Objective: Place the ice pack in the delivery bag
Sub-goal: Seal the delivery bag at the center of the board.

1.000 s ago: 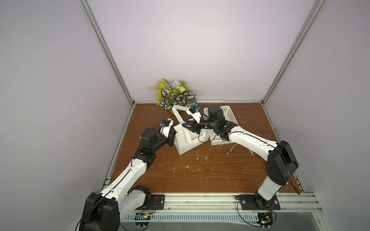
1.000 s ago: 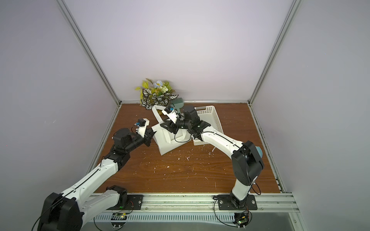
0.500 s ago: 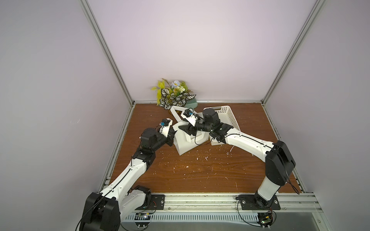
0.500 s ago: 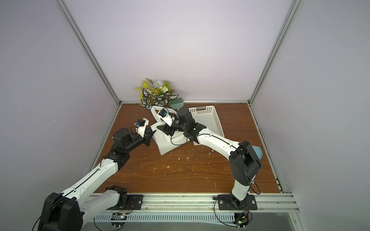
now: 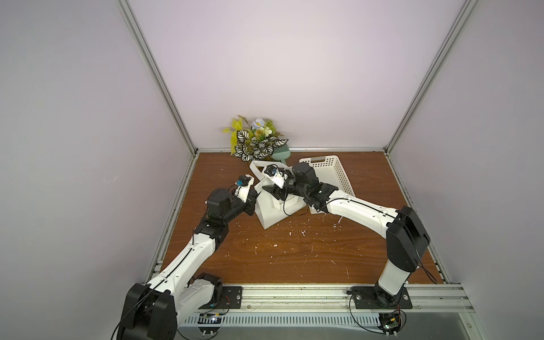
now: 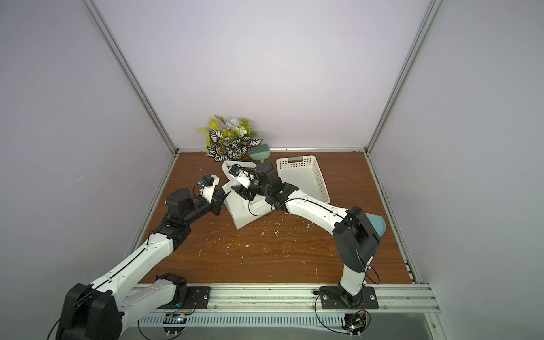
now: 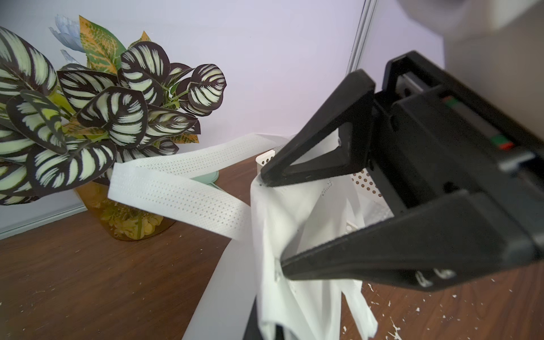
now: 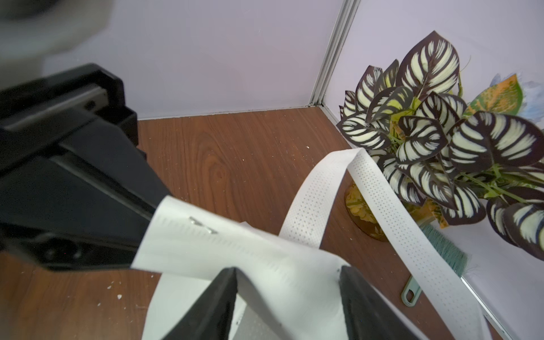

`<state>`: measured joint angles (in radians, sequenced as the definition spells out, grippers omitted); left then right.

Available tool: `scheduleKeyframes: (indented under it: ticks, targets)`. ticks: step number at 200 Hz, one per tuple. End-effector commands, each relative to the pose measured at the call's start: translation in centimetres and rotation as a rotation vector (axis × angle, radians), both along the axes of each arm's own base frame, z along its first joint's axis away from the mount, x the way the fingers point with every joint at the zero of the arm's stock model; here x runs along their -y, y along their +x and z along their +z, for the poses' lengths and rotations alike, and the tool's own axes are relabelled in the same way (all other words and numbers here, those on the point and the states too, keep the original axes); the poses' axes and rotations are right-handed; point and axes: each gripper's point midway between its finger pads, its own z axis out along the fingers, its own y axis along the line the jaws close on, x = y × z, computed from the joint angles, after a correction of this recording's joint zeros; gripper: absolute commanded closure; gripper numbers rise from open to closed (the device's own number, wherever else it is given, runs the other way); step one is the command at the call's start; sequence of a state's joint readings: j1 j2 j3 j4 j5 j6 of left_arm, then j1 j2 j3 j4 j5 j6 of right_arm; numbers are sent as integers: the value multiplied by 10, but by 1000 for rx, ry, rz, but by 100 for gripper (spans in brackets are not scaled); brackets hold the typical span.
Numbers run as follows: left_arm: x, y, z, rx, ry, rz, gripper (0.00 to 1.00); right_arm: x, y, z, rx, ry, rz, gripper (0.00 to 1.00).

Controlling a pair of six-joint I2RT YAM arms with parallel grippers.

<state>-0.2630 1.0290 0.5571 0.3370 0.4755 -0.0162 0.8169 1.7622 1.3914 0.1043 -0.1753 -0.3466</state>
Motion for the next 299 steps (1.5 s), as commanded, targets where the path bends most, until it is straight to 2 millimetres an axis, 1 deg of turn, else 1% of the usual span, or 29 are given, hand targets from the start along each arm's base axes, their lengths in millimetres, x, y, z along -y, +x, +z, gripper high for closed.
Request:
scheduleKeyframes:
  ticks: [1, 14, 24, 52, 61, 75, 97, 100, 121, 132, 150, 158, 170, 193, 213, 223, 240, 263, 283, 299]
  targets:
    - [2, -4, 26, 94, 6, -39, 100, 16, 8, -27, -13, -178, -21, 39]
    - [2, -5, 27, 102, 11, -36, 100, 14, 7, -24, -17, -216, 7, 38]
    - [1, -5, 27, 107, 16, -32, 100, 13, 5, -17, -16, -222, 26, 38]
    - [0, -6, 27, 123, 38, -33, 100, 10, -13, 3, 10, -223, 134, 36]
    - [0, -6, 27, 126, 46, -32, 100, 10, -17, 9, 34, -226, 163, 36]
    - [-1, -5, 27, 138, 48, -25, 100, 11, -27, 18, 69, -239, 220, 33]
    - [-1, -4, 26, 152, 44, -24, 100, 18, -30, 32, 129, -251, 265, 31]
    - [-1, -4, 26, 152, 42, -26, 100, 17, -34, 36, 133, -239, 287, 31]
    - [1, -3, 26, 155, 33, -33, 100, 23, -30, 56, 166, -209, 286, 31]
    - [1, -3, 27, 158, 31, -35, 100, 26, -27, 69, 194, -193, 285, 28]
    - [2, -3, 28, 162, 30, -36, 100, 25, -22, 87, 210, -157, 300, 28]
    - [1, -3, 27, 161, 28, -35, 100, 24, -21, 91, 214, -148, 316, 29]
    - [1, -4, 27, 161, 27, -36, 100, 19, -18, 93, 214, -146, 333, 30]
    - [1, -4, 27, 161, 27, -36, 100, 11, -11, 89, 194, -141, 360, 32]
    - [2, -4, 27, 159, 27, -39, 100, 8, -5, 86, 182, -136, 371, 32]
    - [2, -4, 28, 162, 26, -40, 100, 7, -2, 88, 180, -128, 372, 31]
    - [2, -4, 27, 161, 30, -39, 100, 6, -4, 88, 164, -111, 406, 31]
    - [1, -4, 27, 162, 33, -36, 100, 5, -8, 71, 136, -123, 451, 31]
    - [1, -4, 28, 165, 34, -37, 100, 5, -12, 57, 112, -140, 469, 34]
    - [2, -5, 28, 165, 36, -41, 100, 5, -12, 53, 101, -143, 473, 38]
